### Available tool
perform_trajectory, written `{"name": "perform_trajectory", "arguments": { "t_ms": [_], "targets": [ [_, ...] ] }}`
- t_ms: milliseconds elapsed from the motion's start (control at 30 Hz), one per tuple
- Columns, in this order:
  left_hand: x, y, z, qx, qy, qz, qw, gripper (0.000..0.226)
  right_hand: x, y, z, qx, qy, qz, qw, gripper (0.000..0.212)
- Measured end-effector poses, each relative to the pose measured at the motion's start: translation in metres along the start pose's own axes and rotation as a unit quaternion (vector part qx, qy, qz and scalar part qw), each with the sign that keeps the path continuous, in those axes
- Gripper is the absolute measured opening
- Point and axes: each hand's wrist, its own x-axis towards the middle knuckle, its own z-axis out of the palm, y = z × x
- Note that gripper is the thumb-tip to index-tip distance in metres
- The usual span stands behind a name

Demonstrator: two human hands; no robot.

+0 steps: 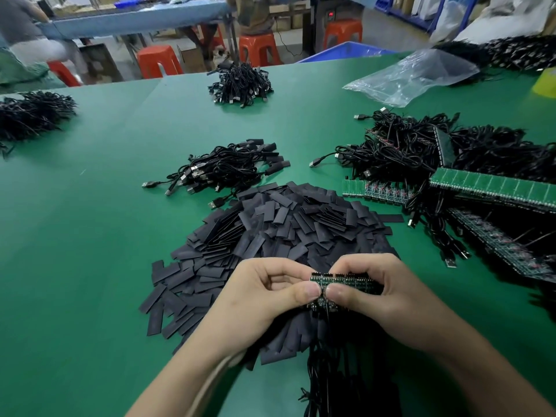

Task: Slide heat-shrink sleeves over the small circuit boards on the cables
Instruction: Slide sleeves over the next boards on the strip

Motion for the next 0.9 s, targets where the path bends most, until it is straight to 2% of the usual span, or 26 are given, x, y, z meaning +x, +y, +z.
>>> {"name": "perform_trajectory", "arguments": {
  "t_ms": [167, 400, 633, 900],
  "targets": [
    [0.0004, -0.0006, -0.0013, -0.011, -0.013, -0.016, 1.000, 0.017, 0.0010, -0.0001, 0.0009, 0.021, -0.008, 0.008, 1.000, 0.012],
    [0.0015, -0.0027, -0.0029, -0.024, -0.024, -0.029, 0.999, 0.029, 0.0023, 0.0022, 0.0042, 0.034, -0.007, 0.015, 0.999, 0.016],
    [0.0027, -0.0033, -0.0037, -0.026, -0.030, -0.032, 0.999, 0.014, 0.0032, 0.0047, 0.0054, 0.051, -0.011, 0.017, 0.998, 0.017],
    [0.0029, -0.0033, -0.0040, -0.032, -0.038, -0.040, 0.998, 0.018, 0.0050, 0.0034, 0.0073, 0.089, -0.023, 0.006, 0.996, 0.011]
  ]
}}
